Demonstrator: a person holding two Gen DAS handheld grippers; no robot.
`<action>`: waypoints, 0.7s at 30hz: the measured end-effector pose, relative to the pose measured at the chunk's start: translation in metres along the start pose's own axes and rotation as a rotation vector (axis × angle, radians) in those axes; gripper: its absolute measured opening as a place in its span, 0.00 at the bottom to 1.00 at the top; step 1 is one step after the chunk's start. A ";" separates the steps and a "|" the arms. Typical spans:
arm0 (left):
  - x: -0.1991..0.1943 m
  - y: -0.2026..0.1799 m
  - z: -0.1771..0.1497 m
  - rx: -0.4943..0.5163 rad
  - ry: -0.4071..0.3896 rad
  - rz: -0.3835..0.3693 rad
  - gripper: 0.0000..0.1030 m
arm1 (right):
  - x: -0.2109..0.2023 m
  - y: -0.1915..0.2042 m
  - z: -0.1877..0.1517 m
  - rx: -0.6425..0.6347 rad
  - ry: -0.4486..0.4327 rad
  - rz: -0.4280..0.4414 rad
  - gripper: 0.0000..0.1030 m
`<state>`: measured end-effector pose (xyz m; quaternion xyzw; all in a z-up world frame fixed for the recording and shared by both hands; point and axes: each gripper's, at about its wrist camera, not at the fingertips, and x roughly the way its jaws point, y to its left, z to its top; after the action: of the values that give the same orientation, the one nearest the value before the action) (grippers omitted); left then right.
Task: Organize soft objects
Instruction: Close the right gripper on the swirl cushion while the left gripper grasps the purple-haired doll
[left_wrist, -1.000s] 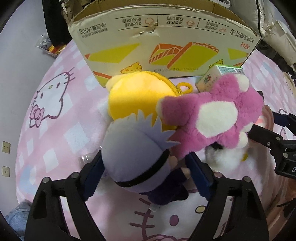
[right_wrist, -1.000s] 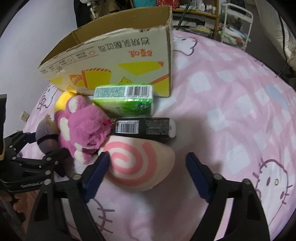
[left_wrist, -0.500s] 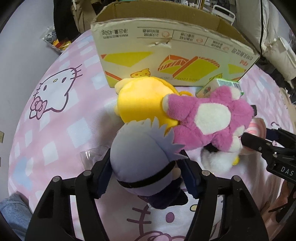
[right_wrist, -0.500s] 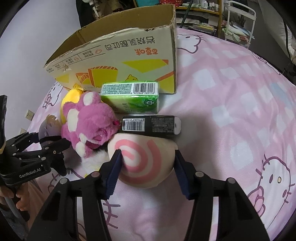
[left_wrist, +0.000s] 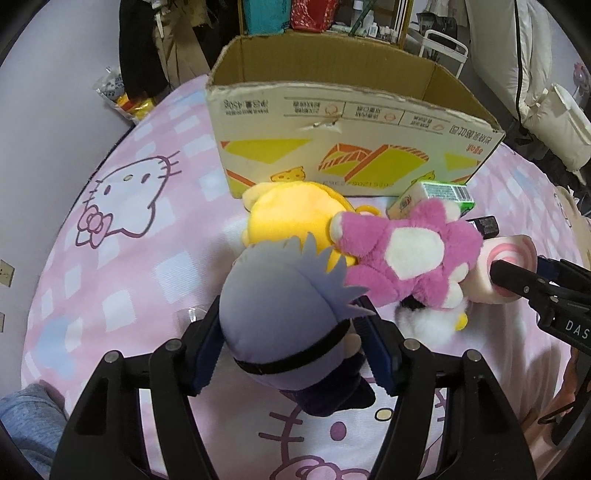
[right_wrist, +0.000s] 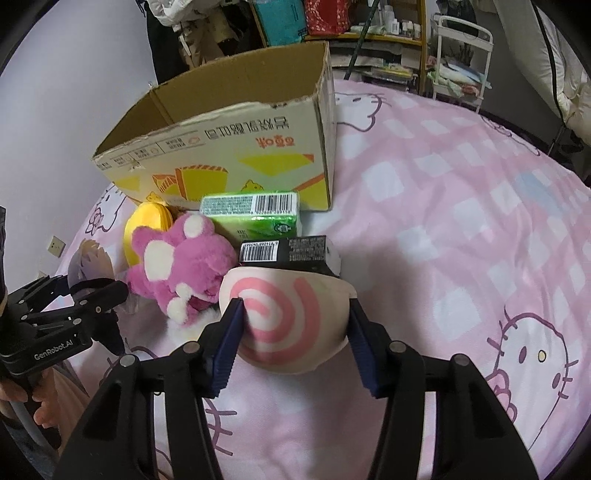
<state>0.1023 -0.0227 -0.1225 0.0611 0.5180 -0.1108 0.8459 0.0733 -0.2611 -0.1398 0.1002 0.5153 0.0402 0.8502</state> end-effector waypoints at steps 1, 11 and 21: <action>-0.002 0.000 0.000 -0.002 -0.008 0.001 0.65 | -0.001 0.000 0.000 -0.002 -0.007 -0.004 0.56; -0.032 0.000 -0.006 -0.009 -0.114 0.031 0.65 | -0.026 0.003 0.001 -0.008 -0.120 0.014 0.56; -0.079 0.000 -0.010 -0.005 -0.339 0.076 0.65 | -0.065 0.014 0.000 -0.051 -0.317 0.031 0.56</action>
<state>0.0593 -0.0103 -0.0567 0.0588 0.3657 -0.0861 0.9249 0.0433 -0.2590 -0.0810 0.0917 0.3718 0.0500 0.9224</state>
